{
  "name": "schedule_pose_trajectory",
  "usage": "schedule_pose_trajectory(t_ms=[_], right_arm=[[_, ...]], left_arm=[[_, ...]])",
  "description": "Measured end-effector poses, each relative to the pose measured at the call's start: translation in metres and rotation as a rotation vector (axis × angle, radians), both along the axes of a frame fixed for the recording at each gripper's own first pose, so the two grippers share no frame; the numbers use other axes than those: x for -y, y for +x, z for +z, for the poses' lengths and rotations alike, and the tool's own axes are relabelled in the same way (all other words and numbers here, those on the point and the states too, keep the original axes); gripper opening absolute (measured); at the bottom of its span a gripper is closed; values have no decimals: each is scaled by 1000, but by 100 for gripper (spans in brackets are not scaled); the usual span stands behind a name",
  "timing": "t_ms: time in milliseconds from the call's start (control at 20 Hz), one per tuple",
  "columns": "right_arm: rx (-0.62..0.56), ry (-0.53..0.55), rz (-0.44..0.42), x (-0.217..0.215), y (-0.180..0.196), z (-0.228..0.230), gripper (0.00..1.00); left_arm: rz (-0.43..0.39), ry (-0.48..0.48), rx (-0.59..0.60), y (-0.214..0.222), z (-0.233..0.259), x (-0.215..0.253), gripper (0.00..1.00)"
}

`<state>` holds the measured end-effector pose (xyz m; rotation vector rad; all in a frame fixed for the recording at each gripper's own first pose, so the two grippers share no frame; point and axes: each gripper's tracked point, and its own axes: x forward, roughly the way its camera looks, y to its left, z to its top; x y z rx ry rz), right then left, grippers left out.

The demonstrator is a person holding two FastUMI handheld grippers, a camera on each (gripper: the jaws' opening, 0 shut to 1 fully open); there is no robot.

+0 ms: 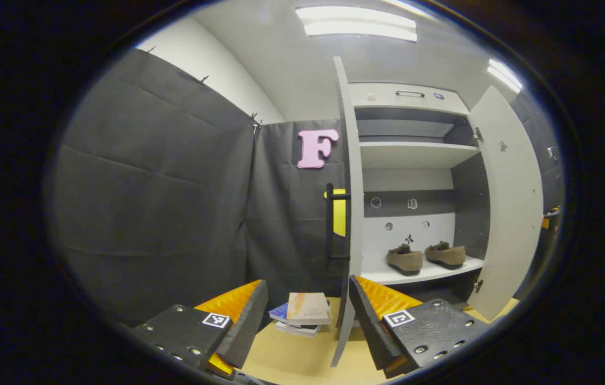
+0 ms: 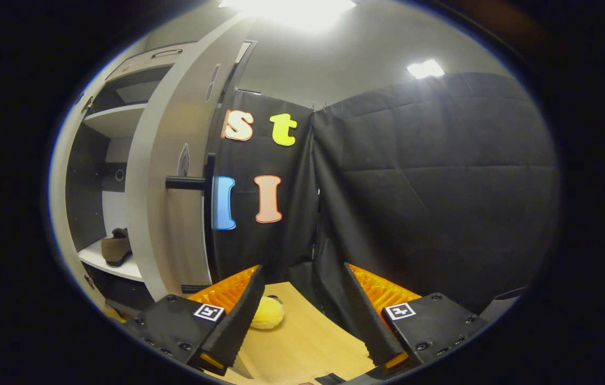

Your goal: Grab one shoe with the right hand and put it into the shoe cabinet, grab the other shoe with the left hand and put it into the shoe cabinet; then close the right door with the right hand and the left door with the left hand.

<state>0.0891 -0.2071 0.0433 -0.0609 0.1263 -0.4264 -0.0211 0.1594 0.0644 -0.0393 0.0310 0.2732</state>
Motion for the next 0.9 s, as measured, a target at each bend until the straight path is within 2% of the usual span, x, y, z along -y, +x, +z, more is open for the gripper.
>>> schedule_pose_trajectory(t_ms=[50, 100, 150, 200, 250, 300, 400, 450, 500, 550, 600, 650, 850, 900], right_arm=[[-2, -3, 20, -8, 1, 0, 89], [-1, -12, 44, -18, 1, 0, 93], [-5, -22, 73, -31, 3, 0, 93], [-6, -25, 103, -46, 5, 0, 89], [-10, -22, 127, -58, 8, -1, 93], [-10, -18, 149, -71, 9, -3, 89], [-10, -11, 205, -100, 15, -3, 89], [-11, -9, 231, -114, 19, -3, 93], [-11, -13, 258, -125, 23, -5, 89], [-11, -17, 289, -138, 27, -4, 93], [-11, -17, 322, -151, 32, -5, 89], [-14, -19, 350, -162, 34, -5, 94], [-16, -36, 391, -181, 30, -9, 98], [-20, -32, 398, -182, 29, -13, 98]], left_arm=[[5, -8, 0, 0, -1, -4, 94], [9, -20, 1, 1, -2, -8, 88], [15, -28, 2, 2, -3, -13, 81], [21, -34, 4, 2, -5, -18, 94], [25, -38, 2, 1, -5, -19, 92], [30, -42, 0, 2, -7, -21, 90], [38, -48, -2, 5, -8, -28, 85], [44, -50, -4, 5, -9, -32, 83], [50, -52, -11, 6, -11, -36, 81], [59, -52, -17, 10, -12, -40, 81], [67, -51, -20, 13, -11, -45, 81], [70, -51, -23, 13, -12, -49, 81], [73, -77, -25, 29, -11, -67, 94], [67, -90, -17, 37, -8, -71, 87]])
